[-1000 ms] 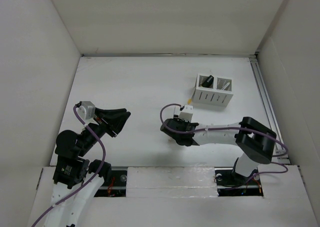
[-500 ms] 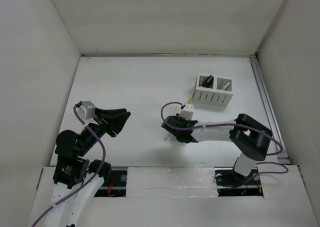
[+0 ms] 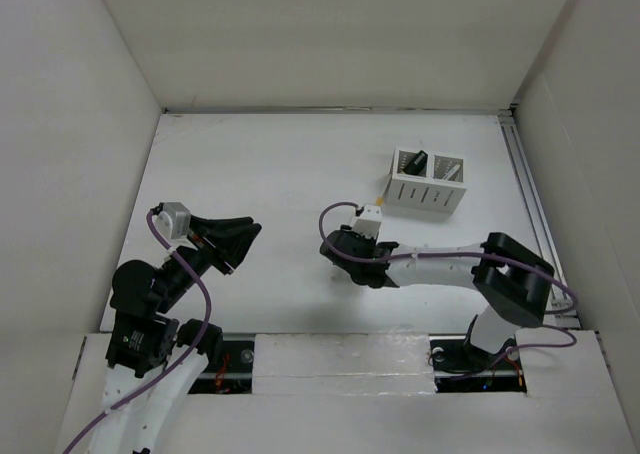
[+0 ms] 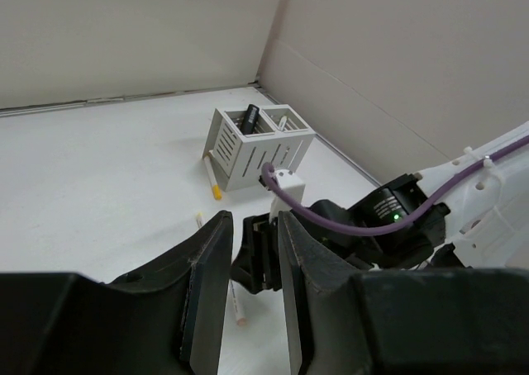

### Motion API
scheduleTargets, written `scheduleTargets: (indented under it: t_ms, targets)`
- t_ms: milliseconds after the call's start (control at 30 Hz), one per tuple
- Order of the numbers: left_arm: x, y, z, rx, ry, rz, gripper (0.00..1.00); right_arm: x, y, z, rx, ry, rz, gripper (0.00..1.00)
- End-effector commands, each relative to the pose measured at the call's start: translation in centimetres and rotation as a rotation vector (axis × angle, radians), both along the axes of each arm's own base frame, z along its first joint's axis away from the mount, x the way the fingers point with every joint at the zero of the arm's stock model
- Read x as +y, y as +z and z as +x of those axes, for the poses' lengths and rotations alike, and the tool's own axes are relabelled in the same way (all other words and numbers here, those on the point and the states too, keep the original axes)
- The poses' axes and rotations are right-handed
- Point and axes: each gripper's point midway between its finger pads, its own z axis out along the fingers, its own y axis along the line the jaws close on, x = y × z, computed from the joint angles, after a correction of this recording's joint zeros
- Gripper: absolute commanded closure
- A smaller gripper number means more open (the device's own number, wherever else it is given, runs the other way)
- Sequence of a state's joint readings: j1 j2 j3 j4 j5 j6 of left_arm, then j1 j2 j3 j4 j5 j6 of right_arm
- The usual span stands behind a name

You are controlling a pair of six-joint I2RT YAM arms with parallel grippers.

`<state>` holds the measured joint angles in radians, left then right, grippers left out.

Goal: Organize the desk

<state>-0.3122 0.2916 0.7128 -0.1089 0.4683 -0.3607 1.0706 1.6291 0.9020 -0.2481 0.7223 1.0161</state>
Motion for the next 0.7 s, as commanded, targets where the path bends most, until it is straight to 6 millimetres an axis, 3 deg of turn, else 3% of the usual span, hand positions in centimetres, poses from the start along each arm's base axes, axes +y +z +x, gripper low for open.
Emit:
scheduleTargets:
  t_ms: [0, 400, 667]
  targets:
    - [-0.1, 0.9, -0.1, -0.035, -0.012, -0.012, 0.75, 1.4, -0.2, 0.5, -0.003, 0.010, -0.005, 0.52]
    - [-0.1, 1.1, -0.3, -0.047, -0.013, -0.016, 0.75, -0.2, -3.2, 0.4, 0.035, -0.032, -0.090, 0.52]
    - [-0.2, 1.0, -0.2, -0.040, -0.019, -0.014, 0.74, -3.3, -3.0, -0.7, 0.034, -0.078, -0.095, 0.53]
